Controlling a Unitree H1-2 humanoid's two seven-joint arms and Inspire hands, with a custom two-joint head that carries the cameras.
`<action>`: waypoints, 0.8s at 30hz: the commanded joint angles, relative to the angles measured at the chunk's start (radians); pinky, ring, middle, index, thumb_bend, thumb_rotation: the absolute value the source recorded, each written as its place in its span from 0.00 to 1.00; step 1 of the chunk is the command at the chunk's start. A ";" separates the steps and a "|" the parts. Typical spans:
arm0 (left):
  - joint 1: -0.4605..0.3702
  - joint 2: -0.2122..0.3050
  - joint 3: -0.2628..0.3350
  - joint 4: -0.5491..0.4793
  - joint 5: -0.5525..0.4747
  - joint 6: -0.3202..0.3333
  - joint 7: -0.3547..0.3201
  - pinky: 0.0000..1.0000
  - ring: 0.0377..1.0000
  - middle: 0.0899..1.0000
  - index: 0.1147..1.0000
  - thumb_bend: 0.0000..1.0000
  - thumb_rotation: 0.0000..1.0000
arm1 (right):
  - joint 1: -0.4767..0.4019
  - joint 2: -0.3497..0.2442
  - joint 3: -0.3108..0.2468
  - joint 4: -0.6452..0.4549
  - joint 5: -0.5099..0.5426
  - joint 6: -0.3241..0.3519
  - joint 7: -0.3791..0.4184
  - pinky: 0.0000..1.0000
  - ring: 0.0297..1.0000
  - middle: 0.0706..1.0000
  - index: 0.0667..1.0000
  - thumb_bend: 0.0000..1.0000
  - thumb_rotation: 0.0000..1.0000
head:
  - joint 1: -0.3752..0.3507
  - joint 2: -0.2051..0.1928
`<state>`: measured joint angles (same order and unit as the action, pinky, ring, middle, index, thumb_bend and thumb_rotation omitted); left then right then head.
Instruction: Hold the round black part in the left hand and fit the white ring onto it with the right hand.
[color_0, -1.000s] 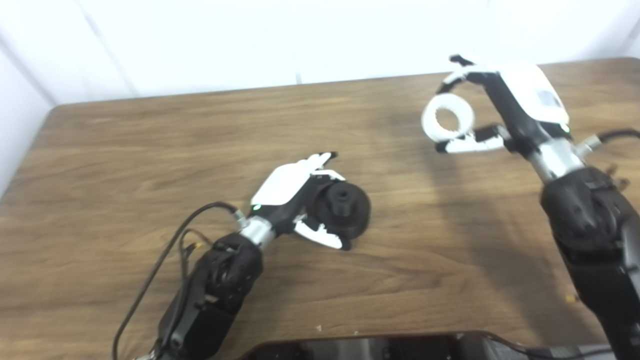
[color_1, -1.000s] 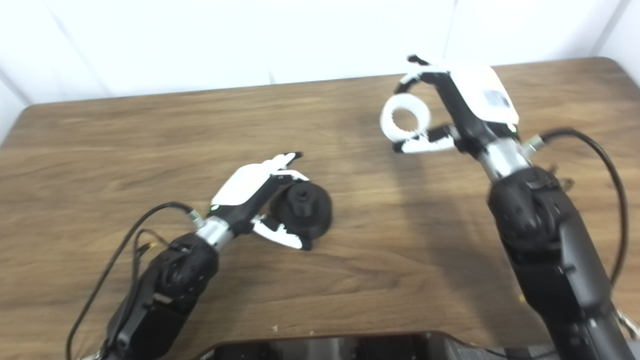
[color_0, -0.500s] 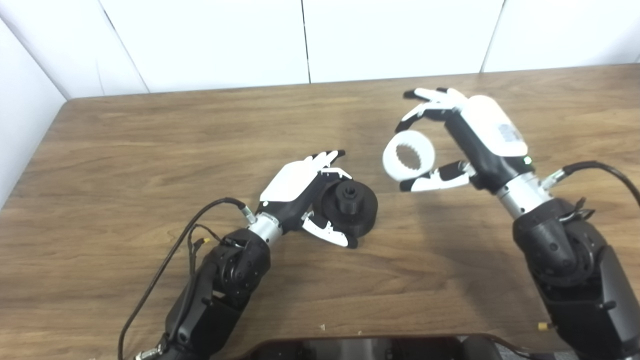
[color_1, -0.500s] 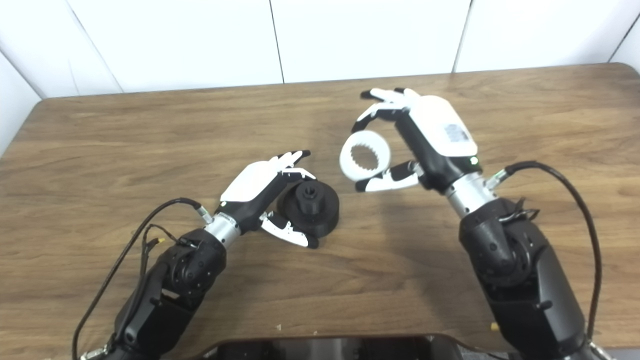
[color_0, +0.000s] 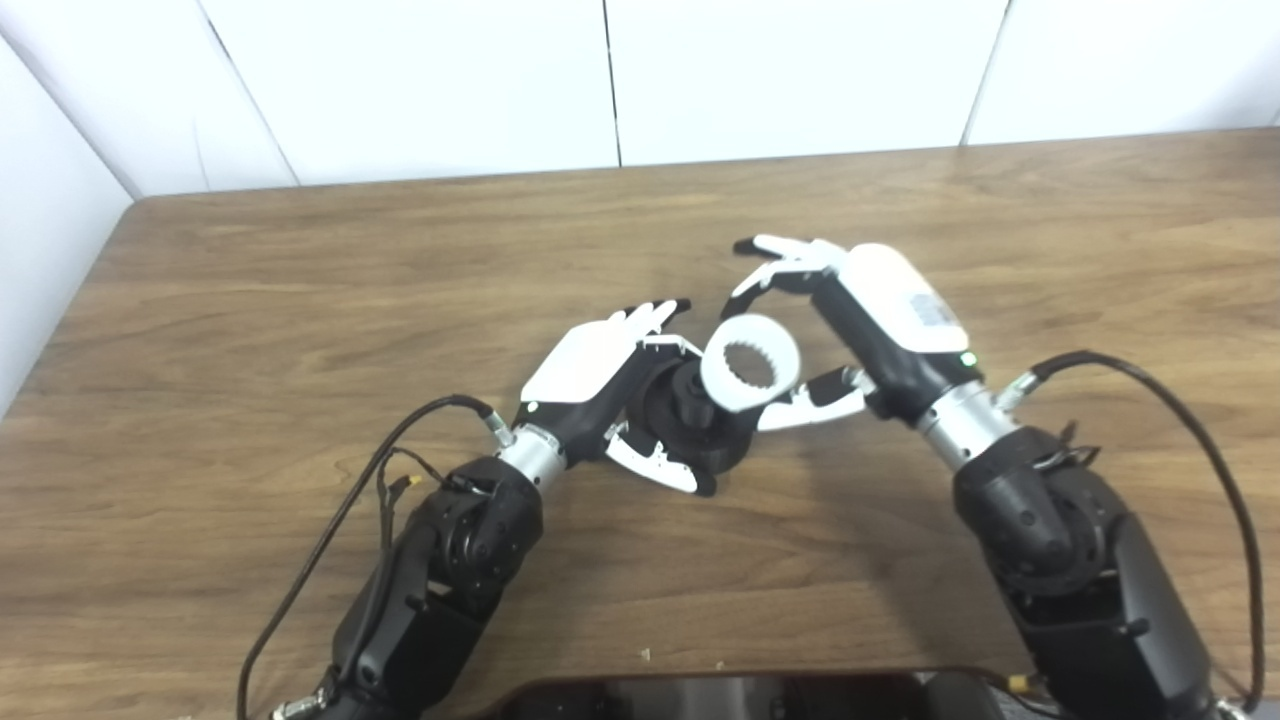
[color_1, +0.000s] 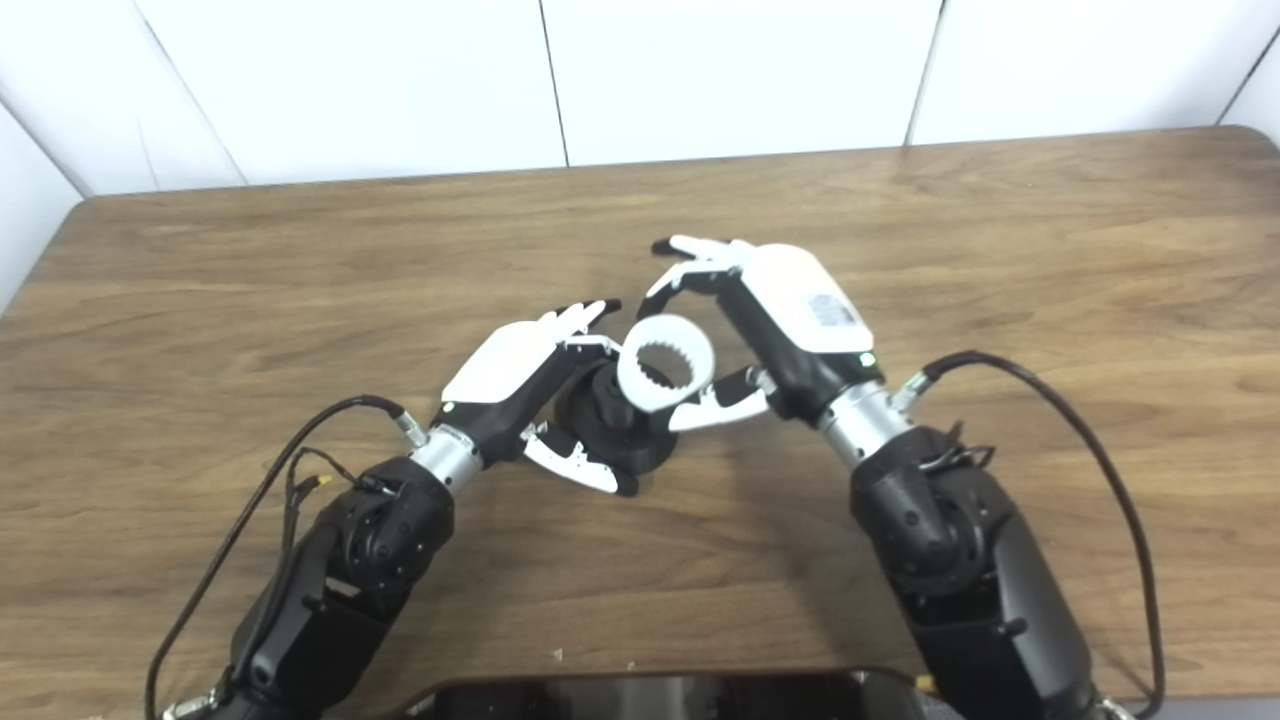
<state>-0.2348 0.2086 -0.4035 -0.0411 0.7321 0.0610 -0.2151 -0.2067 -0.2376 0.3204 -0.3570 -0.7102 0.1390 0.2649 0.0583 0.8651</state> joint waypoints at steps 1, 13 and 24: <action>-0.037 0.000 0.000 -0.018 0.025 -0.004 0.013 1.00 1.00 1.00 0.59 0.97 0.30 | -0.033 0.012 0.003 0.003 -0.007 -0.047 -0.029 0.87 0.86 0.86 0.45 0.52 0.16 | 0.002 0.000; -0.035 -0.009 -0.001 -0.022 0.021 0.002 0.012 1.00 1.00 1.00 0.59 0.98 0.28 | -0.065 0.041 0.028 0.084 -0.025 -0.067 -0.036 0.86 0.86 0.86 0.45 0.52 0.16 | 0.012 0.003; -0.034 -0.012 0.001 -0.021 0.017 0.001 0.012 1.00 1.00 1.00 0.59 0.98 0.26 | -0.089 0.047 0.035 0.106 -0.024 -0.069 -0.029 0.88 0.86 0.87 0.46 0.52 0.16 | 0.017 0.006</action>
<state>-0.2347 0.1980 -0.4027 -0.0428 0.7332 0.0677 -0.2128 -0.2483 -0.1967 0.3569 -0.2355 -0.7300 0.0979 0.2465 0.0752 0.8713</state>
